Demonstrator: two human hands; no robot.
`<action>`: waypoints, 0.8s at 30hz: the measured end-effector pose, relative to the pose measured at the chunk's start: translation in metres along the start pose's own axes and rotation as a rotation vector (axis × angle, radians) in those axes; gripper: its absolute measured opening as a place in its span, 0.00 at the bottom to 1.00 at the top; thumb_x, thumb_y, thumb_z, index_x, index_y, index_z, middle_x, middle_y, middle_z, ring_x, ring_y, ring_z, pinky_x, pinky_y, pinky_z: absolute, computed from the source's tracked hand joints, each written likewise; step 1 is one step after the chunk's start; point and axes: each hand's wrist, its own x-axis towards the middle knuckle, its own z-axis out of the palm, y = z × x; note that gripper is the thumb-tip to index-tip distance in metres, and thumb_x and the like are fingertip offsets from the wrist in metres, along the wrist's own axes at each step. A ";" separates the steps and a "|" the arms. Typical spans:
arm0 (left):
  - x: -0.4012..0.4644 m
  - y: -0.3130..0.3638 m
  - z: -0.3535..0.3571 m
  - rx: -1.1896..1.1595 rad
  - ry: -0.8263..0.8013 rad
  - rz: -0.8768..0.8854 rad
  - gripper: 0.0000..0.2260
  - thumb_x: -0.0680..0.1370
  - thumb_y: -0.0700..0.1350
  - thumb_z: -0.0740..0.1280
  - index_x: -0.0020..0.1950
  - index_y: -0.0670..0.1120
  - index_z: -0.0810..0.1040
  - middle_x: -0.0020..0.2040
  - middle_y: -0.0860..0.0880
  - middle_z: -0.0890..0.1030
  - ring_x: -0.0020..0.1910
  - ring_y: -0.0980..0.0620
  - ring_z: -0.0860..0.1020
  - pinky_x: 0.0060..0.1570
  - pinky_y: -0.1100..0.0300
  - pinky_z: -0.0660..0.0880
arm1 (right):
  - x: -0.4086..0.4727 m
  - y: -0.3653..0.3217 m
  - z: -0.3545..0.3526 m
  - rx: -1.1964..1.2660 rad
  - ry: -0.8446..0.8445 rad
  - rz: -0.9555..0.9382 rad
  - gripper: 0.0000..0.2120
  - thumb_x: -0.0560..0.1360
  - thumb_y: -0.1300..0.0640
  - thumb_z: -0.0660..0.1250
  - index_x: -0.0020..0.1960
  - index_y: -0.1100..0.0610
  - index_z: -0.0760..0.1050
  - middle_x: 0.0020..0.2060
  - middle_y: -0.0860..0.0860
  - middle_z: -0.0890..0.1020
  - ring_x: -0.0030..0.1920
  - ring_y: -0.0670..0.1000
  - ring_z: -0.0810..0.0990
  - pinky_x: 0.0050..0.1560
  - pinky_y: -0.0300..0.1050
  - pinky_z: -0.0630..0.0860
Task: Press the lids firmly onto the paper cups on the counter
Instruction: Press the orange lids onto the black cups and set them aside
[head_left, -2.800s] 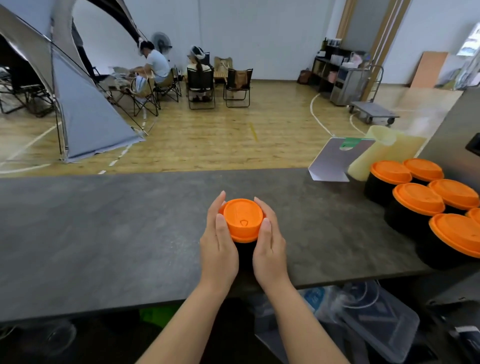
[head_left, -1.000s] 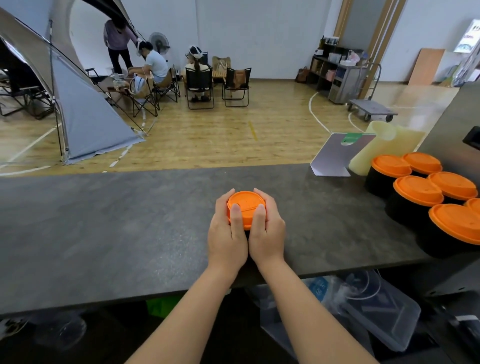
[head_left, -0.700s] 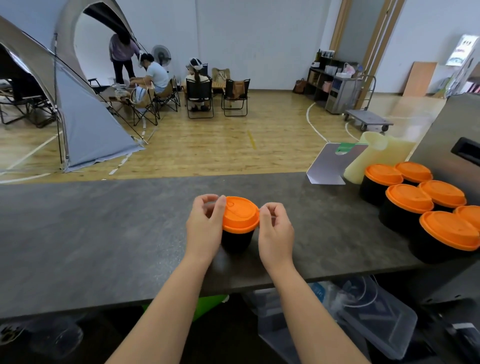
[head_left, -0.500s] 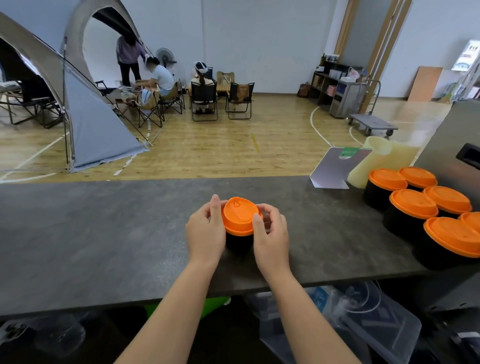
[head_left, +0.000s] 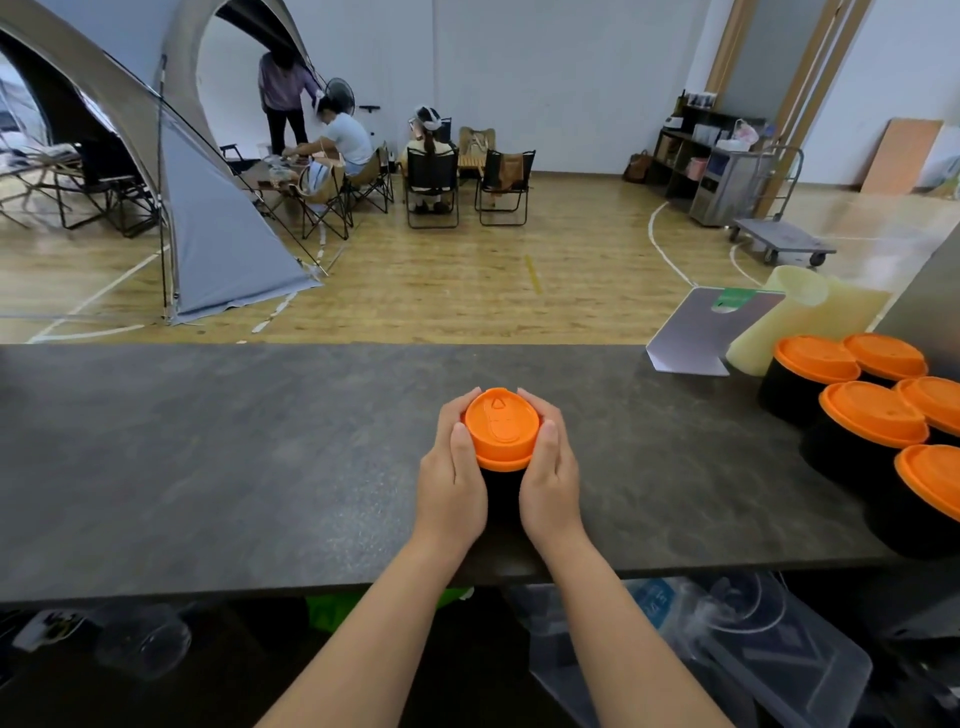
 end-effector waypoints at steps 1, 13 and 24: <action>0.001 -0.001 0.000 0.001 -0.010 -0.001 0.14 0.83 0.53 0.48 0.63 0.66 0.67 0.56 0.72 0.76 0.57 0.70 0.75 0.52 0.76 0.70 | 0.000 0.000 0.000 -0.009 -0.007 -0.003 0.21 0.81 0.42 0.46 0.67 0.44 0.68 0.60 0.38 0.76 0.60 0.36 0.75 0.57 0.28 0.72; 0.012 -0.003 -0.006 -0.232 0.005 -0.225 0.18 0.86 0.53 0.50 0.52 0.53 0.79 0.48 0.57 0.82 0.48 0.60 0.79 0.48 0.64 0.73 | -0.001 -0.003 -0.015 0.169 -0.304 0.117 0.23 0.78 0.43 0.59 0.72 0.41 0.64 0.66 0.41 0.74 0.66 0.39 0.73 0.66 0.35 0.69; 0.009 -0.003 -0.014 -0.369 0.089 -0.219 0.28 0.79 0.64 0.46 0.58 0.52 0.80 0.53 0.52 0.85 0.53 0.58 0.82 0.57 0.60 0.75 | -0.004 -0.002 -0.015 0.051 -0.421 0.103 0.44 0.71 0.49 0.75 0.79 0.43 0.54 0.69 0.35 0.69 0.69 0.32 0.68 0.62 0.26 0.67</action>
